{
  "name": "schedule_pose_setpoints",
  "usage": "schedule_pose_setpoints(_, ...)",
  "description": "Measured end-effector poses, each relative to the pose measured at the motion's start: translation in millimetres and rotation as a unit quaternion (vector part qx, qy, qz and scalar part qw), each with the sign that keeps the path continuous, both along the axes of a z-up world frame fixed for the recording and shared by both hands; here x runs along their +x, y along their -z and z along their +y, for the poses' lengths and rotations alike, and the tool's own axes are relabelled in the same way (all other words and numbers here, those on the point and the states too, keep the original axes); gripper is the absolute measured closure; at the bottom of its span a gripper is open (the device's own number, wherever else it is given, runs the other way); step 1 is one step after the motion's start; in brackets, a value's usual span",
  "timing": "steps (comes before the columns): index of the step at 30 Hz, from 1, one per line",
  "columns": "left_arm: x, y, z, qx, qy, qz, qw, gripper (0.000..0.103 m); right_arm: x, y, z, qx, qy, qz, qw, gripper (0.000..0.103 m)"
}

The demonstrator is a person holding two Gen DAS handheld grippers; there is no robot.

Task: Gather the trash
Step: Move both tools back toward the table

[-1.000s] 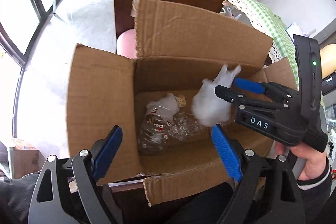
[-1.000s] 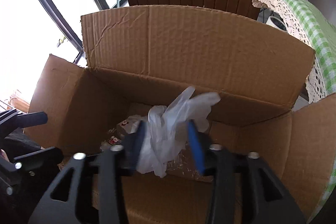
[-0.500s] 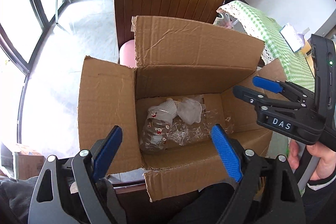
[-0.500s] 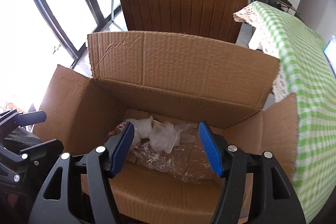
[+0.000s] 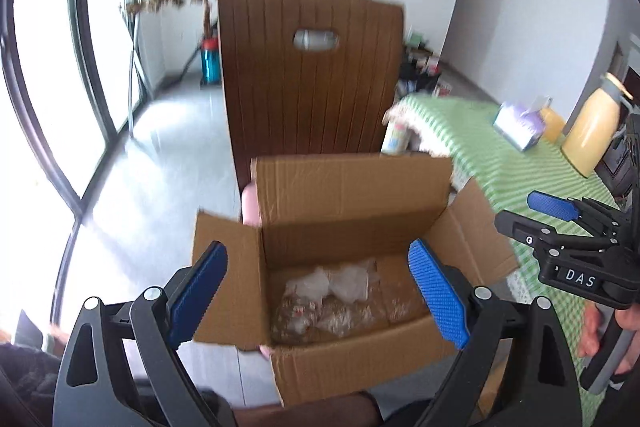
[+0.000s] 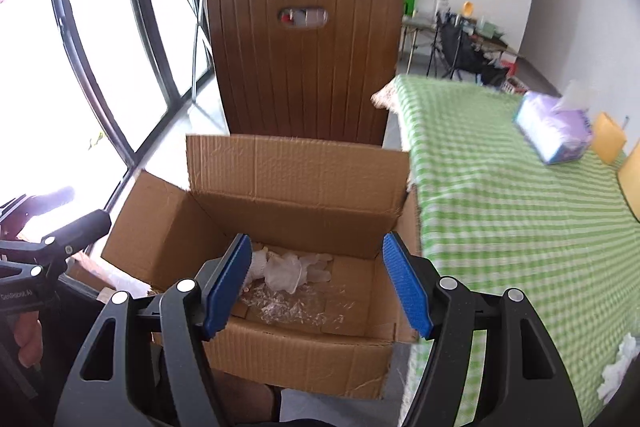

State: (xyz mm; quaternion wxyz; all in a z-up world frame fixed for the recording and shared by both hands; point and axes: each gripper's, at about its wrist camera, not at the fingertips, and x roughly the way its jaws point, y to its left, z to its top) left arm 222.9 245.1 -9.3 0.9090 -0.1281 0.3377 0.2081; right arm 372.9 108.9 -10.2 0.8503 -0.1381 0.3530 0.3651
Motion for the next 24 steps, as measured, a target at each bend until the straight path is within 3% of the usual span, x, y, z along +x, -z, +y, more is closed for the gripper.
schedule_pose_setpoints(4,-19.5,-31.5,-34.4,0.082,0.009,-0.076,0.9937,0.011,-25.1,-26.2,-35.0,0.059,0.024,-0.082,0.995,0.029)
schedule_pose_setpoints(8,-31.7,-50.7,-57.0,0.114,0.013,-0.117,0.9865,0.01,-45.4,-44.4,-69.3,0.115,0.054,-0.134,0.983,0.028)
schedule_pose_setpoints(18,-38.8,-74.6,-102.8,0.115,0.031,-0.162,0.9795,0.009,-61.8,-66.4,-162.6,0.129,0.147,-0.168,0.966,0.024)
schedule_pose_setpoints(24,-16.7,-78.6,-159.9,0.103,0.098,-0.178,0.9738,0.008,-80.3,-68.1,-243.3,0.114,0.225,-0.181,0.951,0.023)
